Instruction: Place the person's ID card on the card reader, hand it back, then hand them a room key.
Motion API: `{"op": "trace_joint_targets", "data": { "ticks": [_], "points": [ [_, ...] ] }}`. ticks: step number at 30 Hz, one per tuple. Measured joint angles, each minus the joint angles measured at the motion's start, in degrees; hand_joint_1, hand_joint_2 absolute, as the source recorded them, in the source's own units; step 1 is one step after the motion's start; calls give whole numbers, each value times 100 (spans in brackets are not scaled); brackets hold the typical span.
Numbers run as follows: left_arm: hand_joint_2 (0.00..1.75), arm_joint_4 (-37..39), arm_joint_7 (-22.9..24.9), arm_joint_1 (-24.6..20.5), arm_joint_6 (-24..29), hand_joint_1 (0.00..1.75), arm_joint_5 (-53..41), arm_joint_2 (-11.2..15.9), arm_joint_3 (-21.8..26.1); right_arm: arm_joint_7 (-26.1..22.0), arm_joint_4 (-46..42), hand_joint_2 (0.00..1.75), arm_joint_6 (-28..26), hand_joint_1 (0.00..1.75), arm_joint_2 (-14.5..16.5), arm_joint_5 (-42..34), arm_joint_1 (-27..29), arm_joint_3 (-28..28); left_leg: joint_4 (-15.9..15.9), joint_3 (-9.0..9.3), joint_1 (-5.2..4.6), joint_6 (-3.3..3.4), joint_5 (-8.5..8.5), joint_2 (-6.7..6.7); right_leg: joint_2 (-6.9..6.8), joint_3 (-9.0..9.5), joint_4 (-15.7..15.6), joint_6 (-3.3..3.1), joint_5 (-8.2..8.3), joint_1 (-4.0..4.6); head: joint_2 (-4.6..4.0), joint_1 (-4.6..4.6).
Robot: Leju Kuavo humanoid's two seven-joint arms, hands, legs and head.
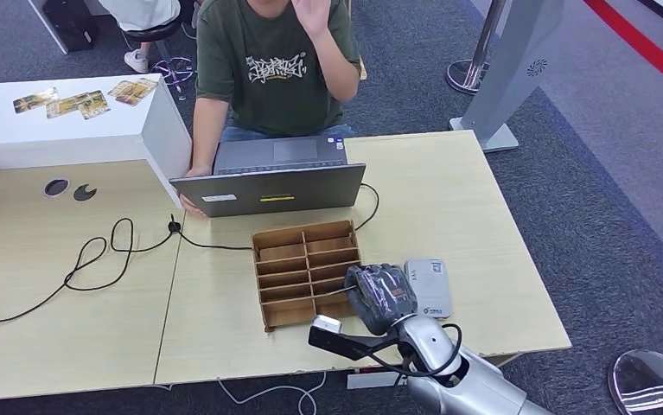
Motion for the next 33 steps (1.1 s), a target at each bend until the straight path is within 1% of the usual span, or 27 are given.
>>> {"op": "trace_joint_targets", "data": {
  "ticks": [5, 11, 16, 28, 33],
  "points": [
    [0, 0, -16, 3, 1, 0, -1, 0, 0, -23, -46, 175, -559, 175, 52, -79, 141, -108, 0, -1, 0, 1, 0, -1, 0, -1, 0, 0, 0, 0, 0, 0],
    [0, 0, -26, 7, 36, 0, 33, -7, 0, -56, -300, 175, -1136, 175, 193, -100, 529, -450, 0, -3, 0, -1, -1, -1, -1, -3, 0, 0, -2, 0, 1, 0],
    [0, 0, -33, 13, 55, 0, 50, -12, 0, -131, -513, 175, -1270, 175, 319, -126, 849, -779, -1, -4, 0, -1, -2, -1, -1, -4, 0, 0, -2, 0, -1, 0],
    [0, 0, -33, 23, 57, 0, 64, -12, 1, -358, -727, 175, -1406, 175, 504, -260, 1185, -1186, -1, -3, 0, -1, -1, -1, -1, -3, 0, 0, -2, 0, 1, 0],
    [0, 0, -37, 27, 58, 0, 60, -18, 2, -602, -841, 175, -1756, 175, 633, -553, 1333, -1376, -1, -4, 0, -1, -1, 0, 0, -4, 0, -1, -2, 0, 1, -1]
  ]
}}
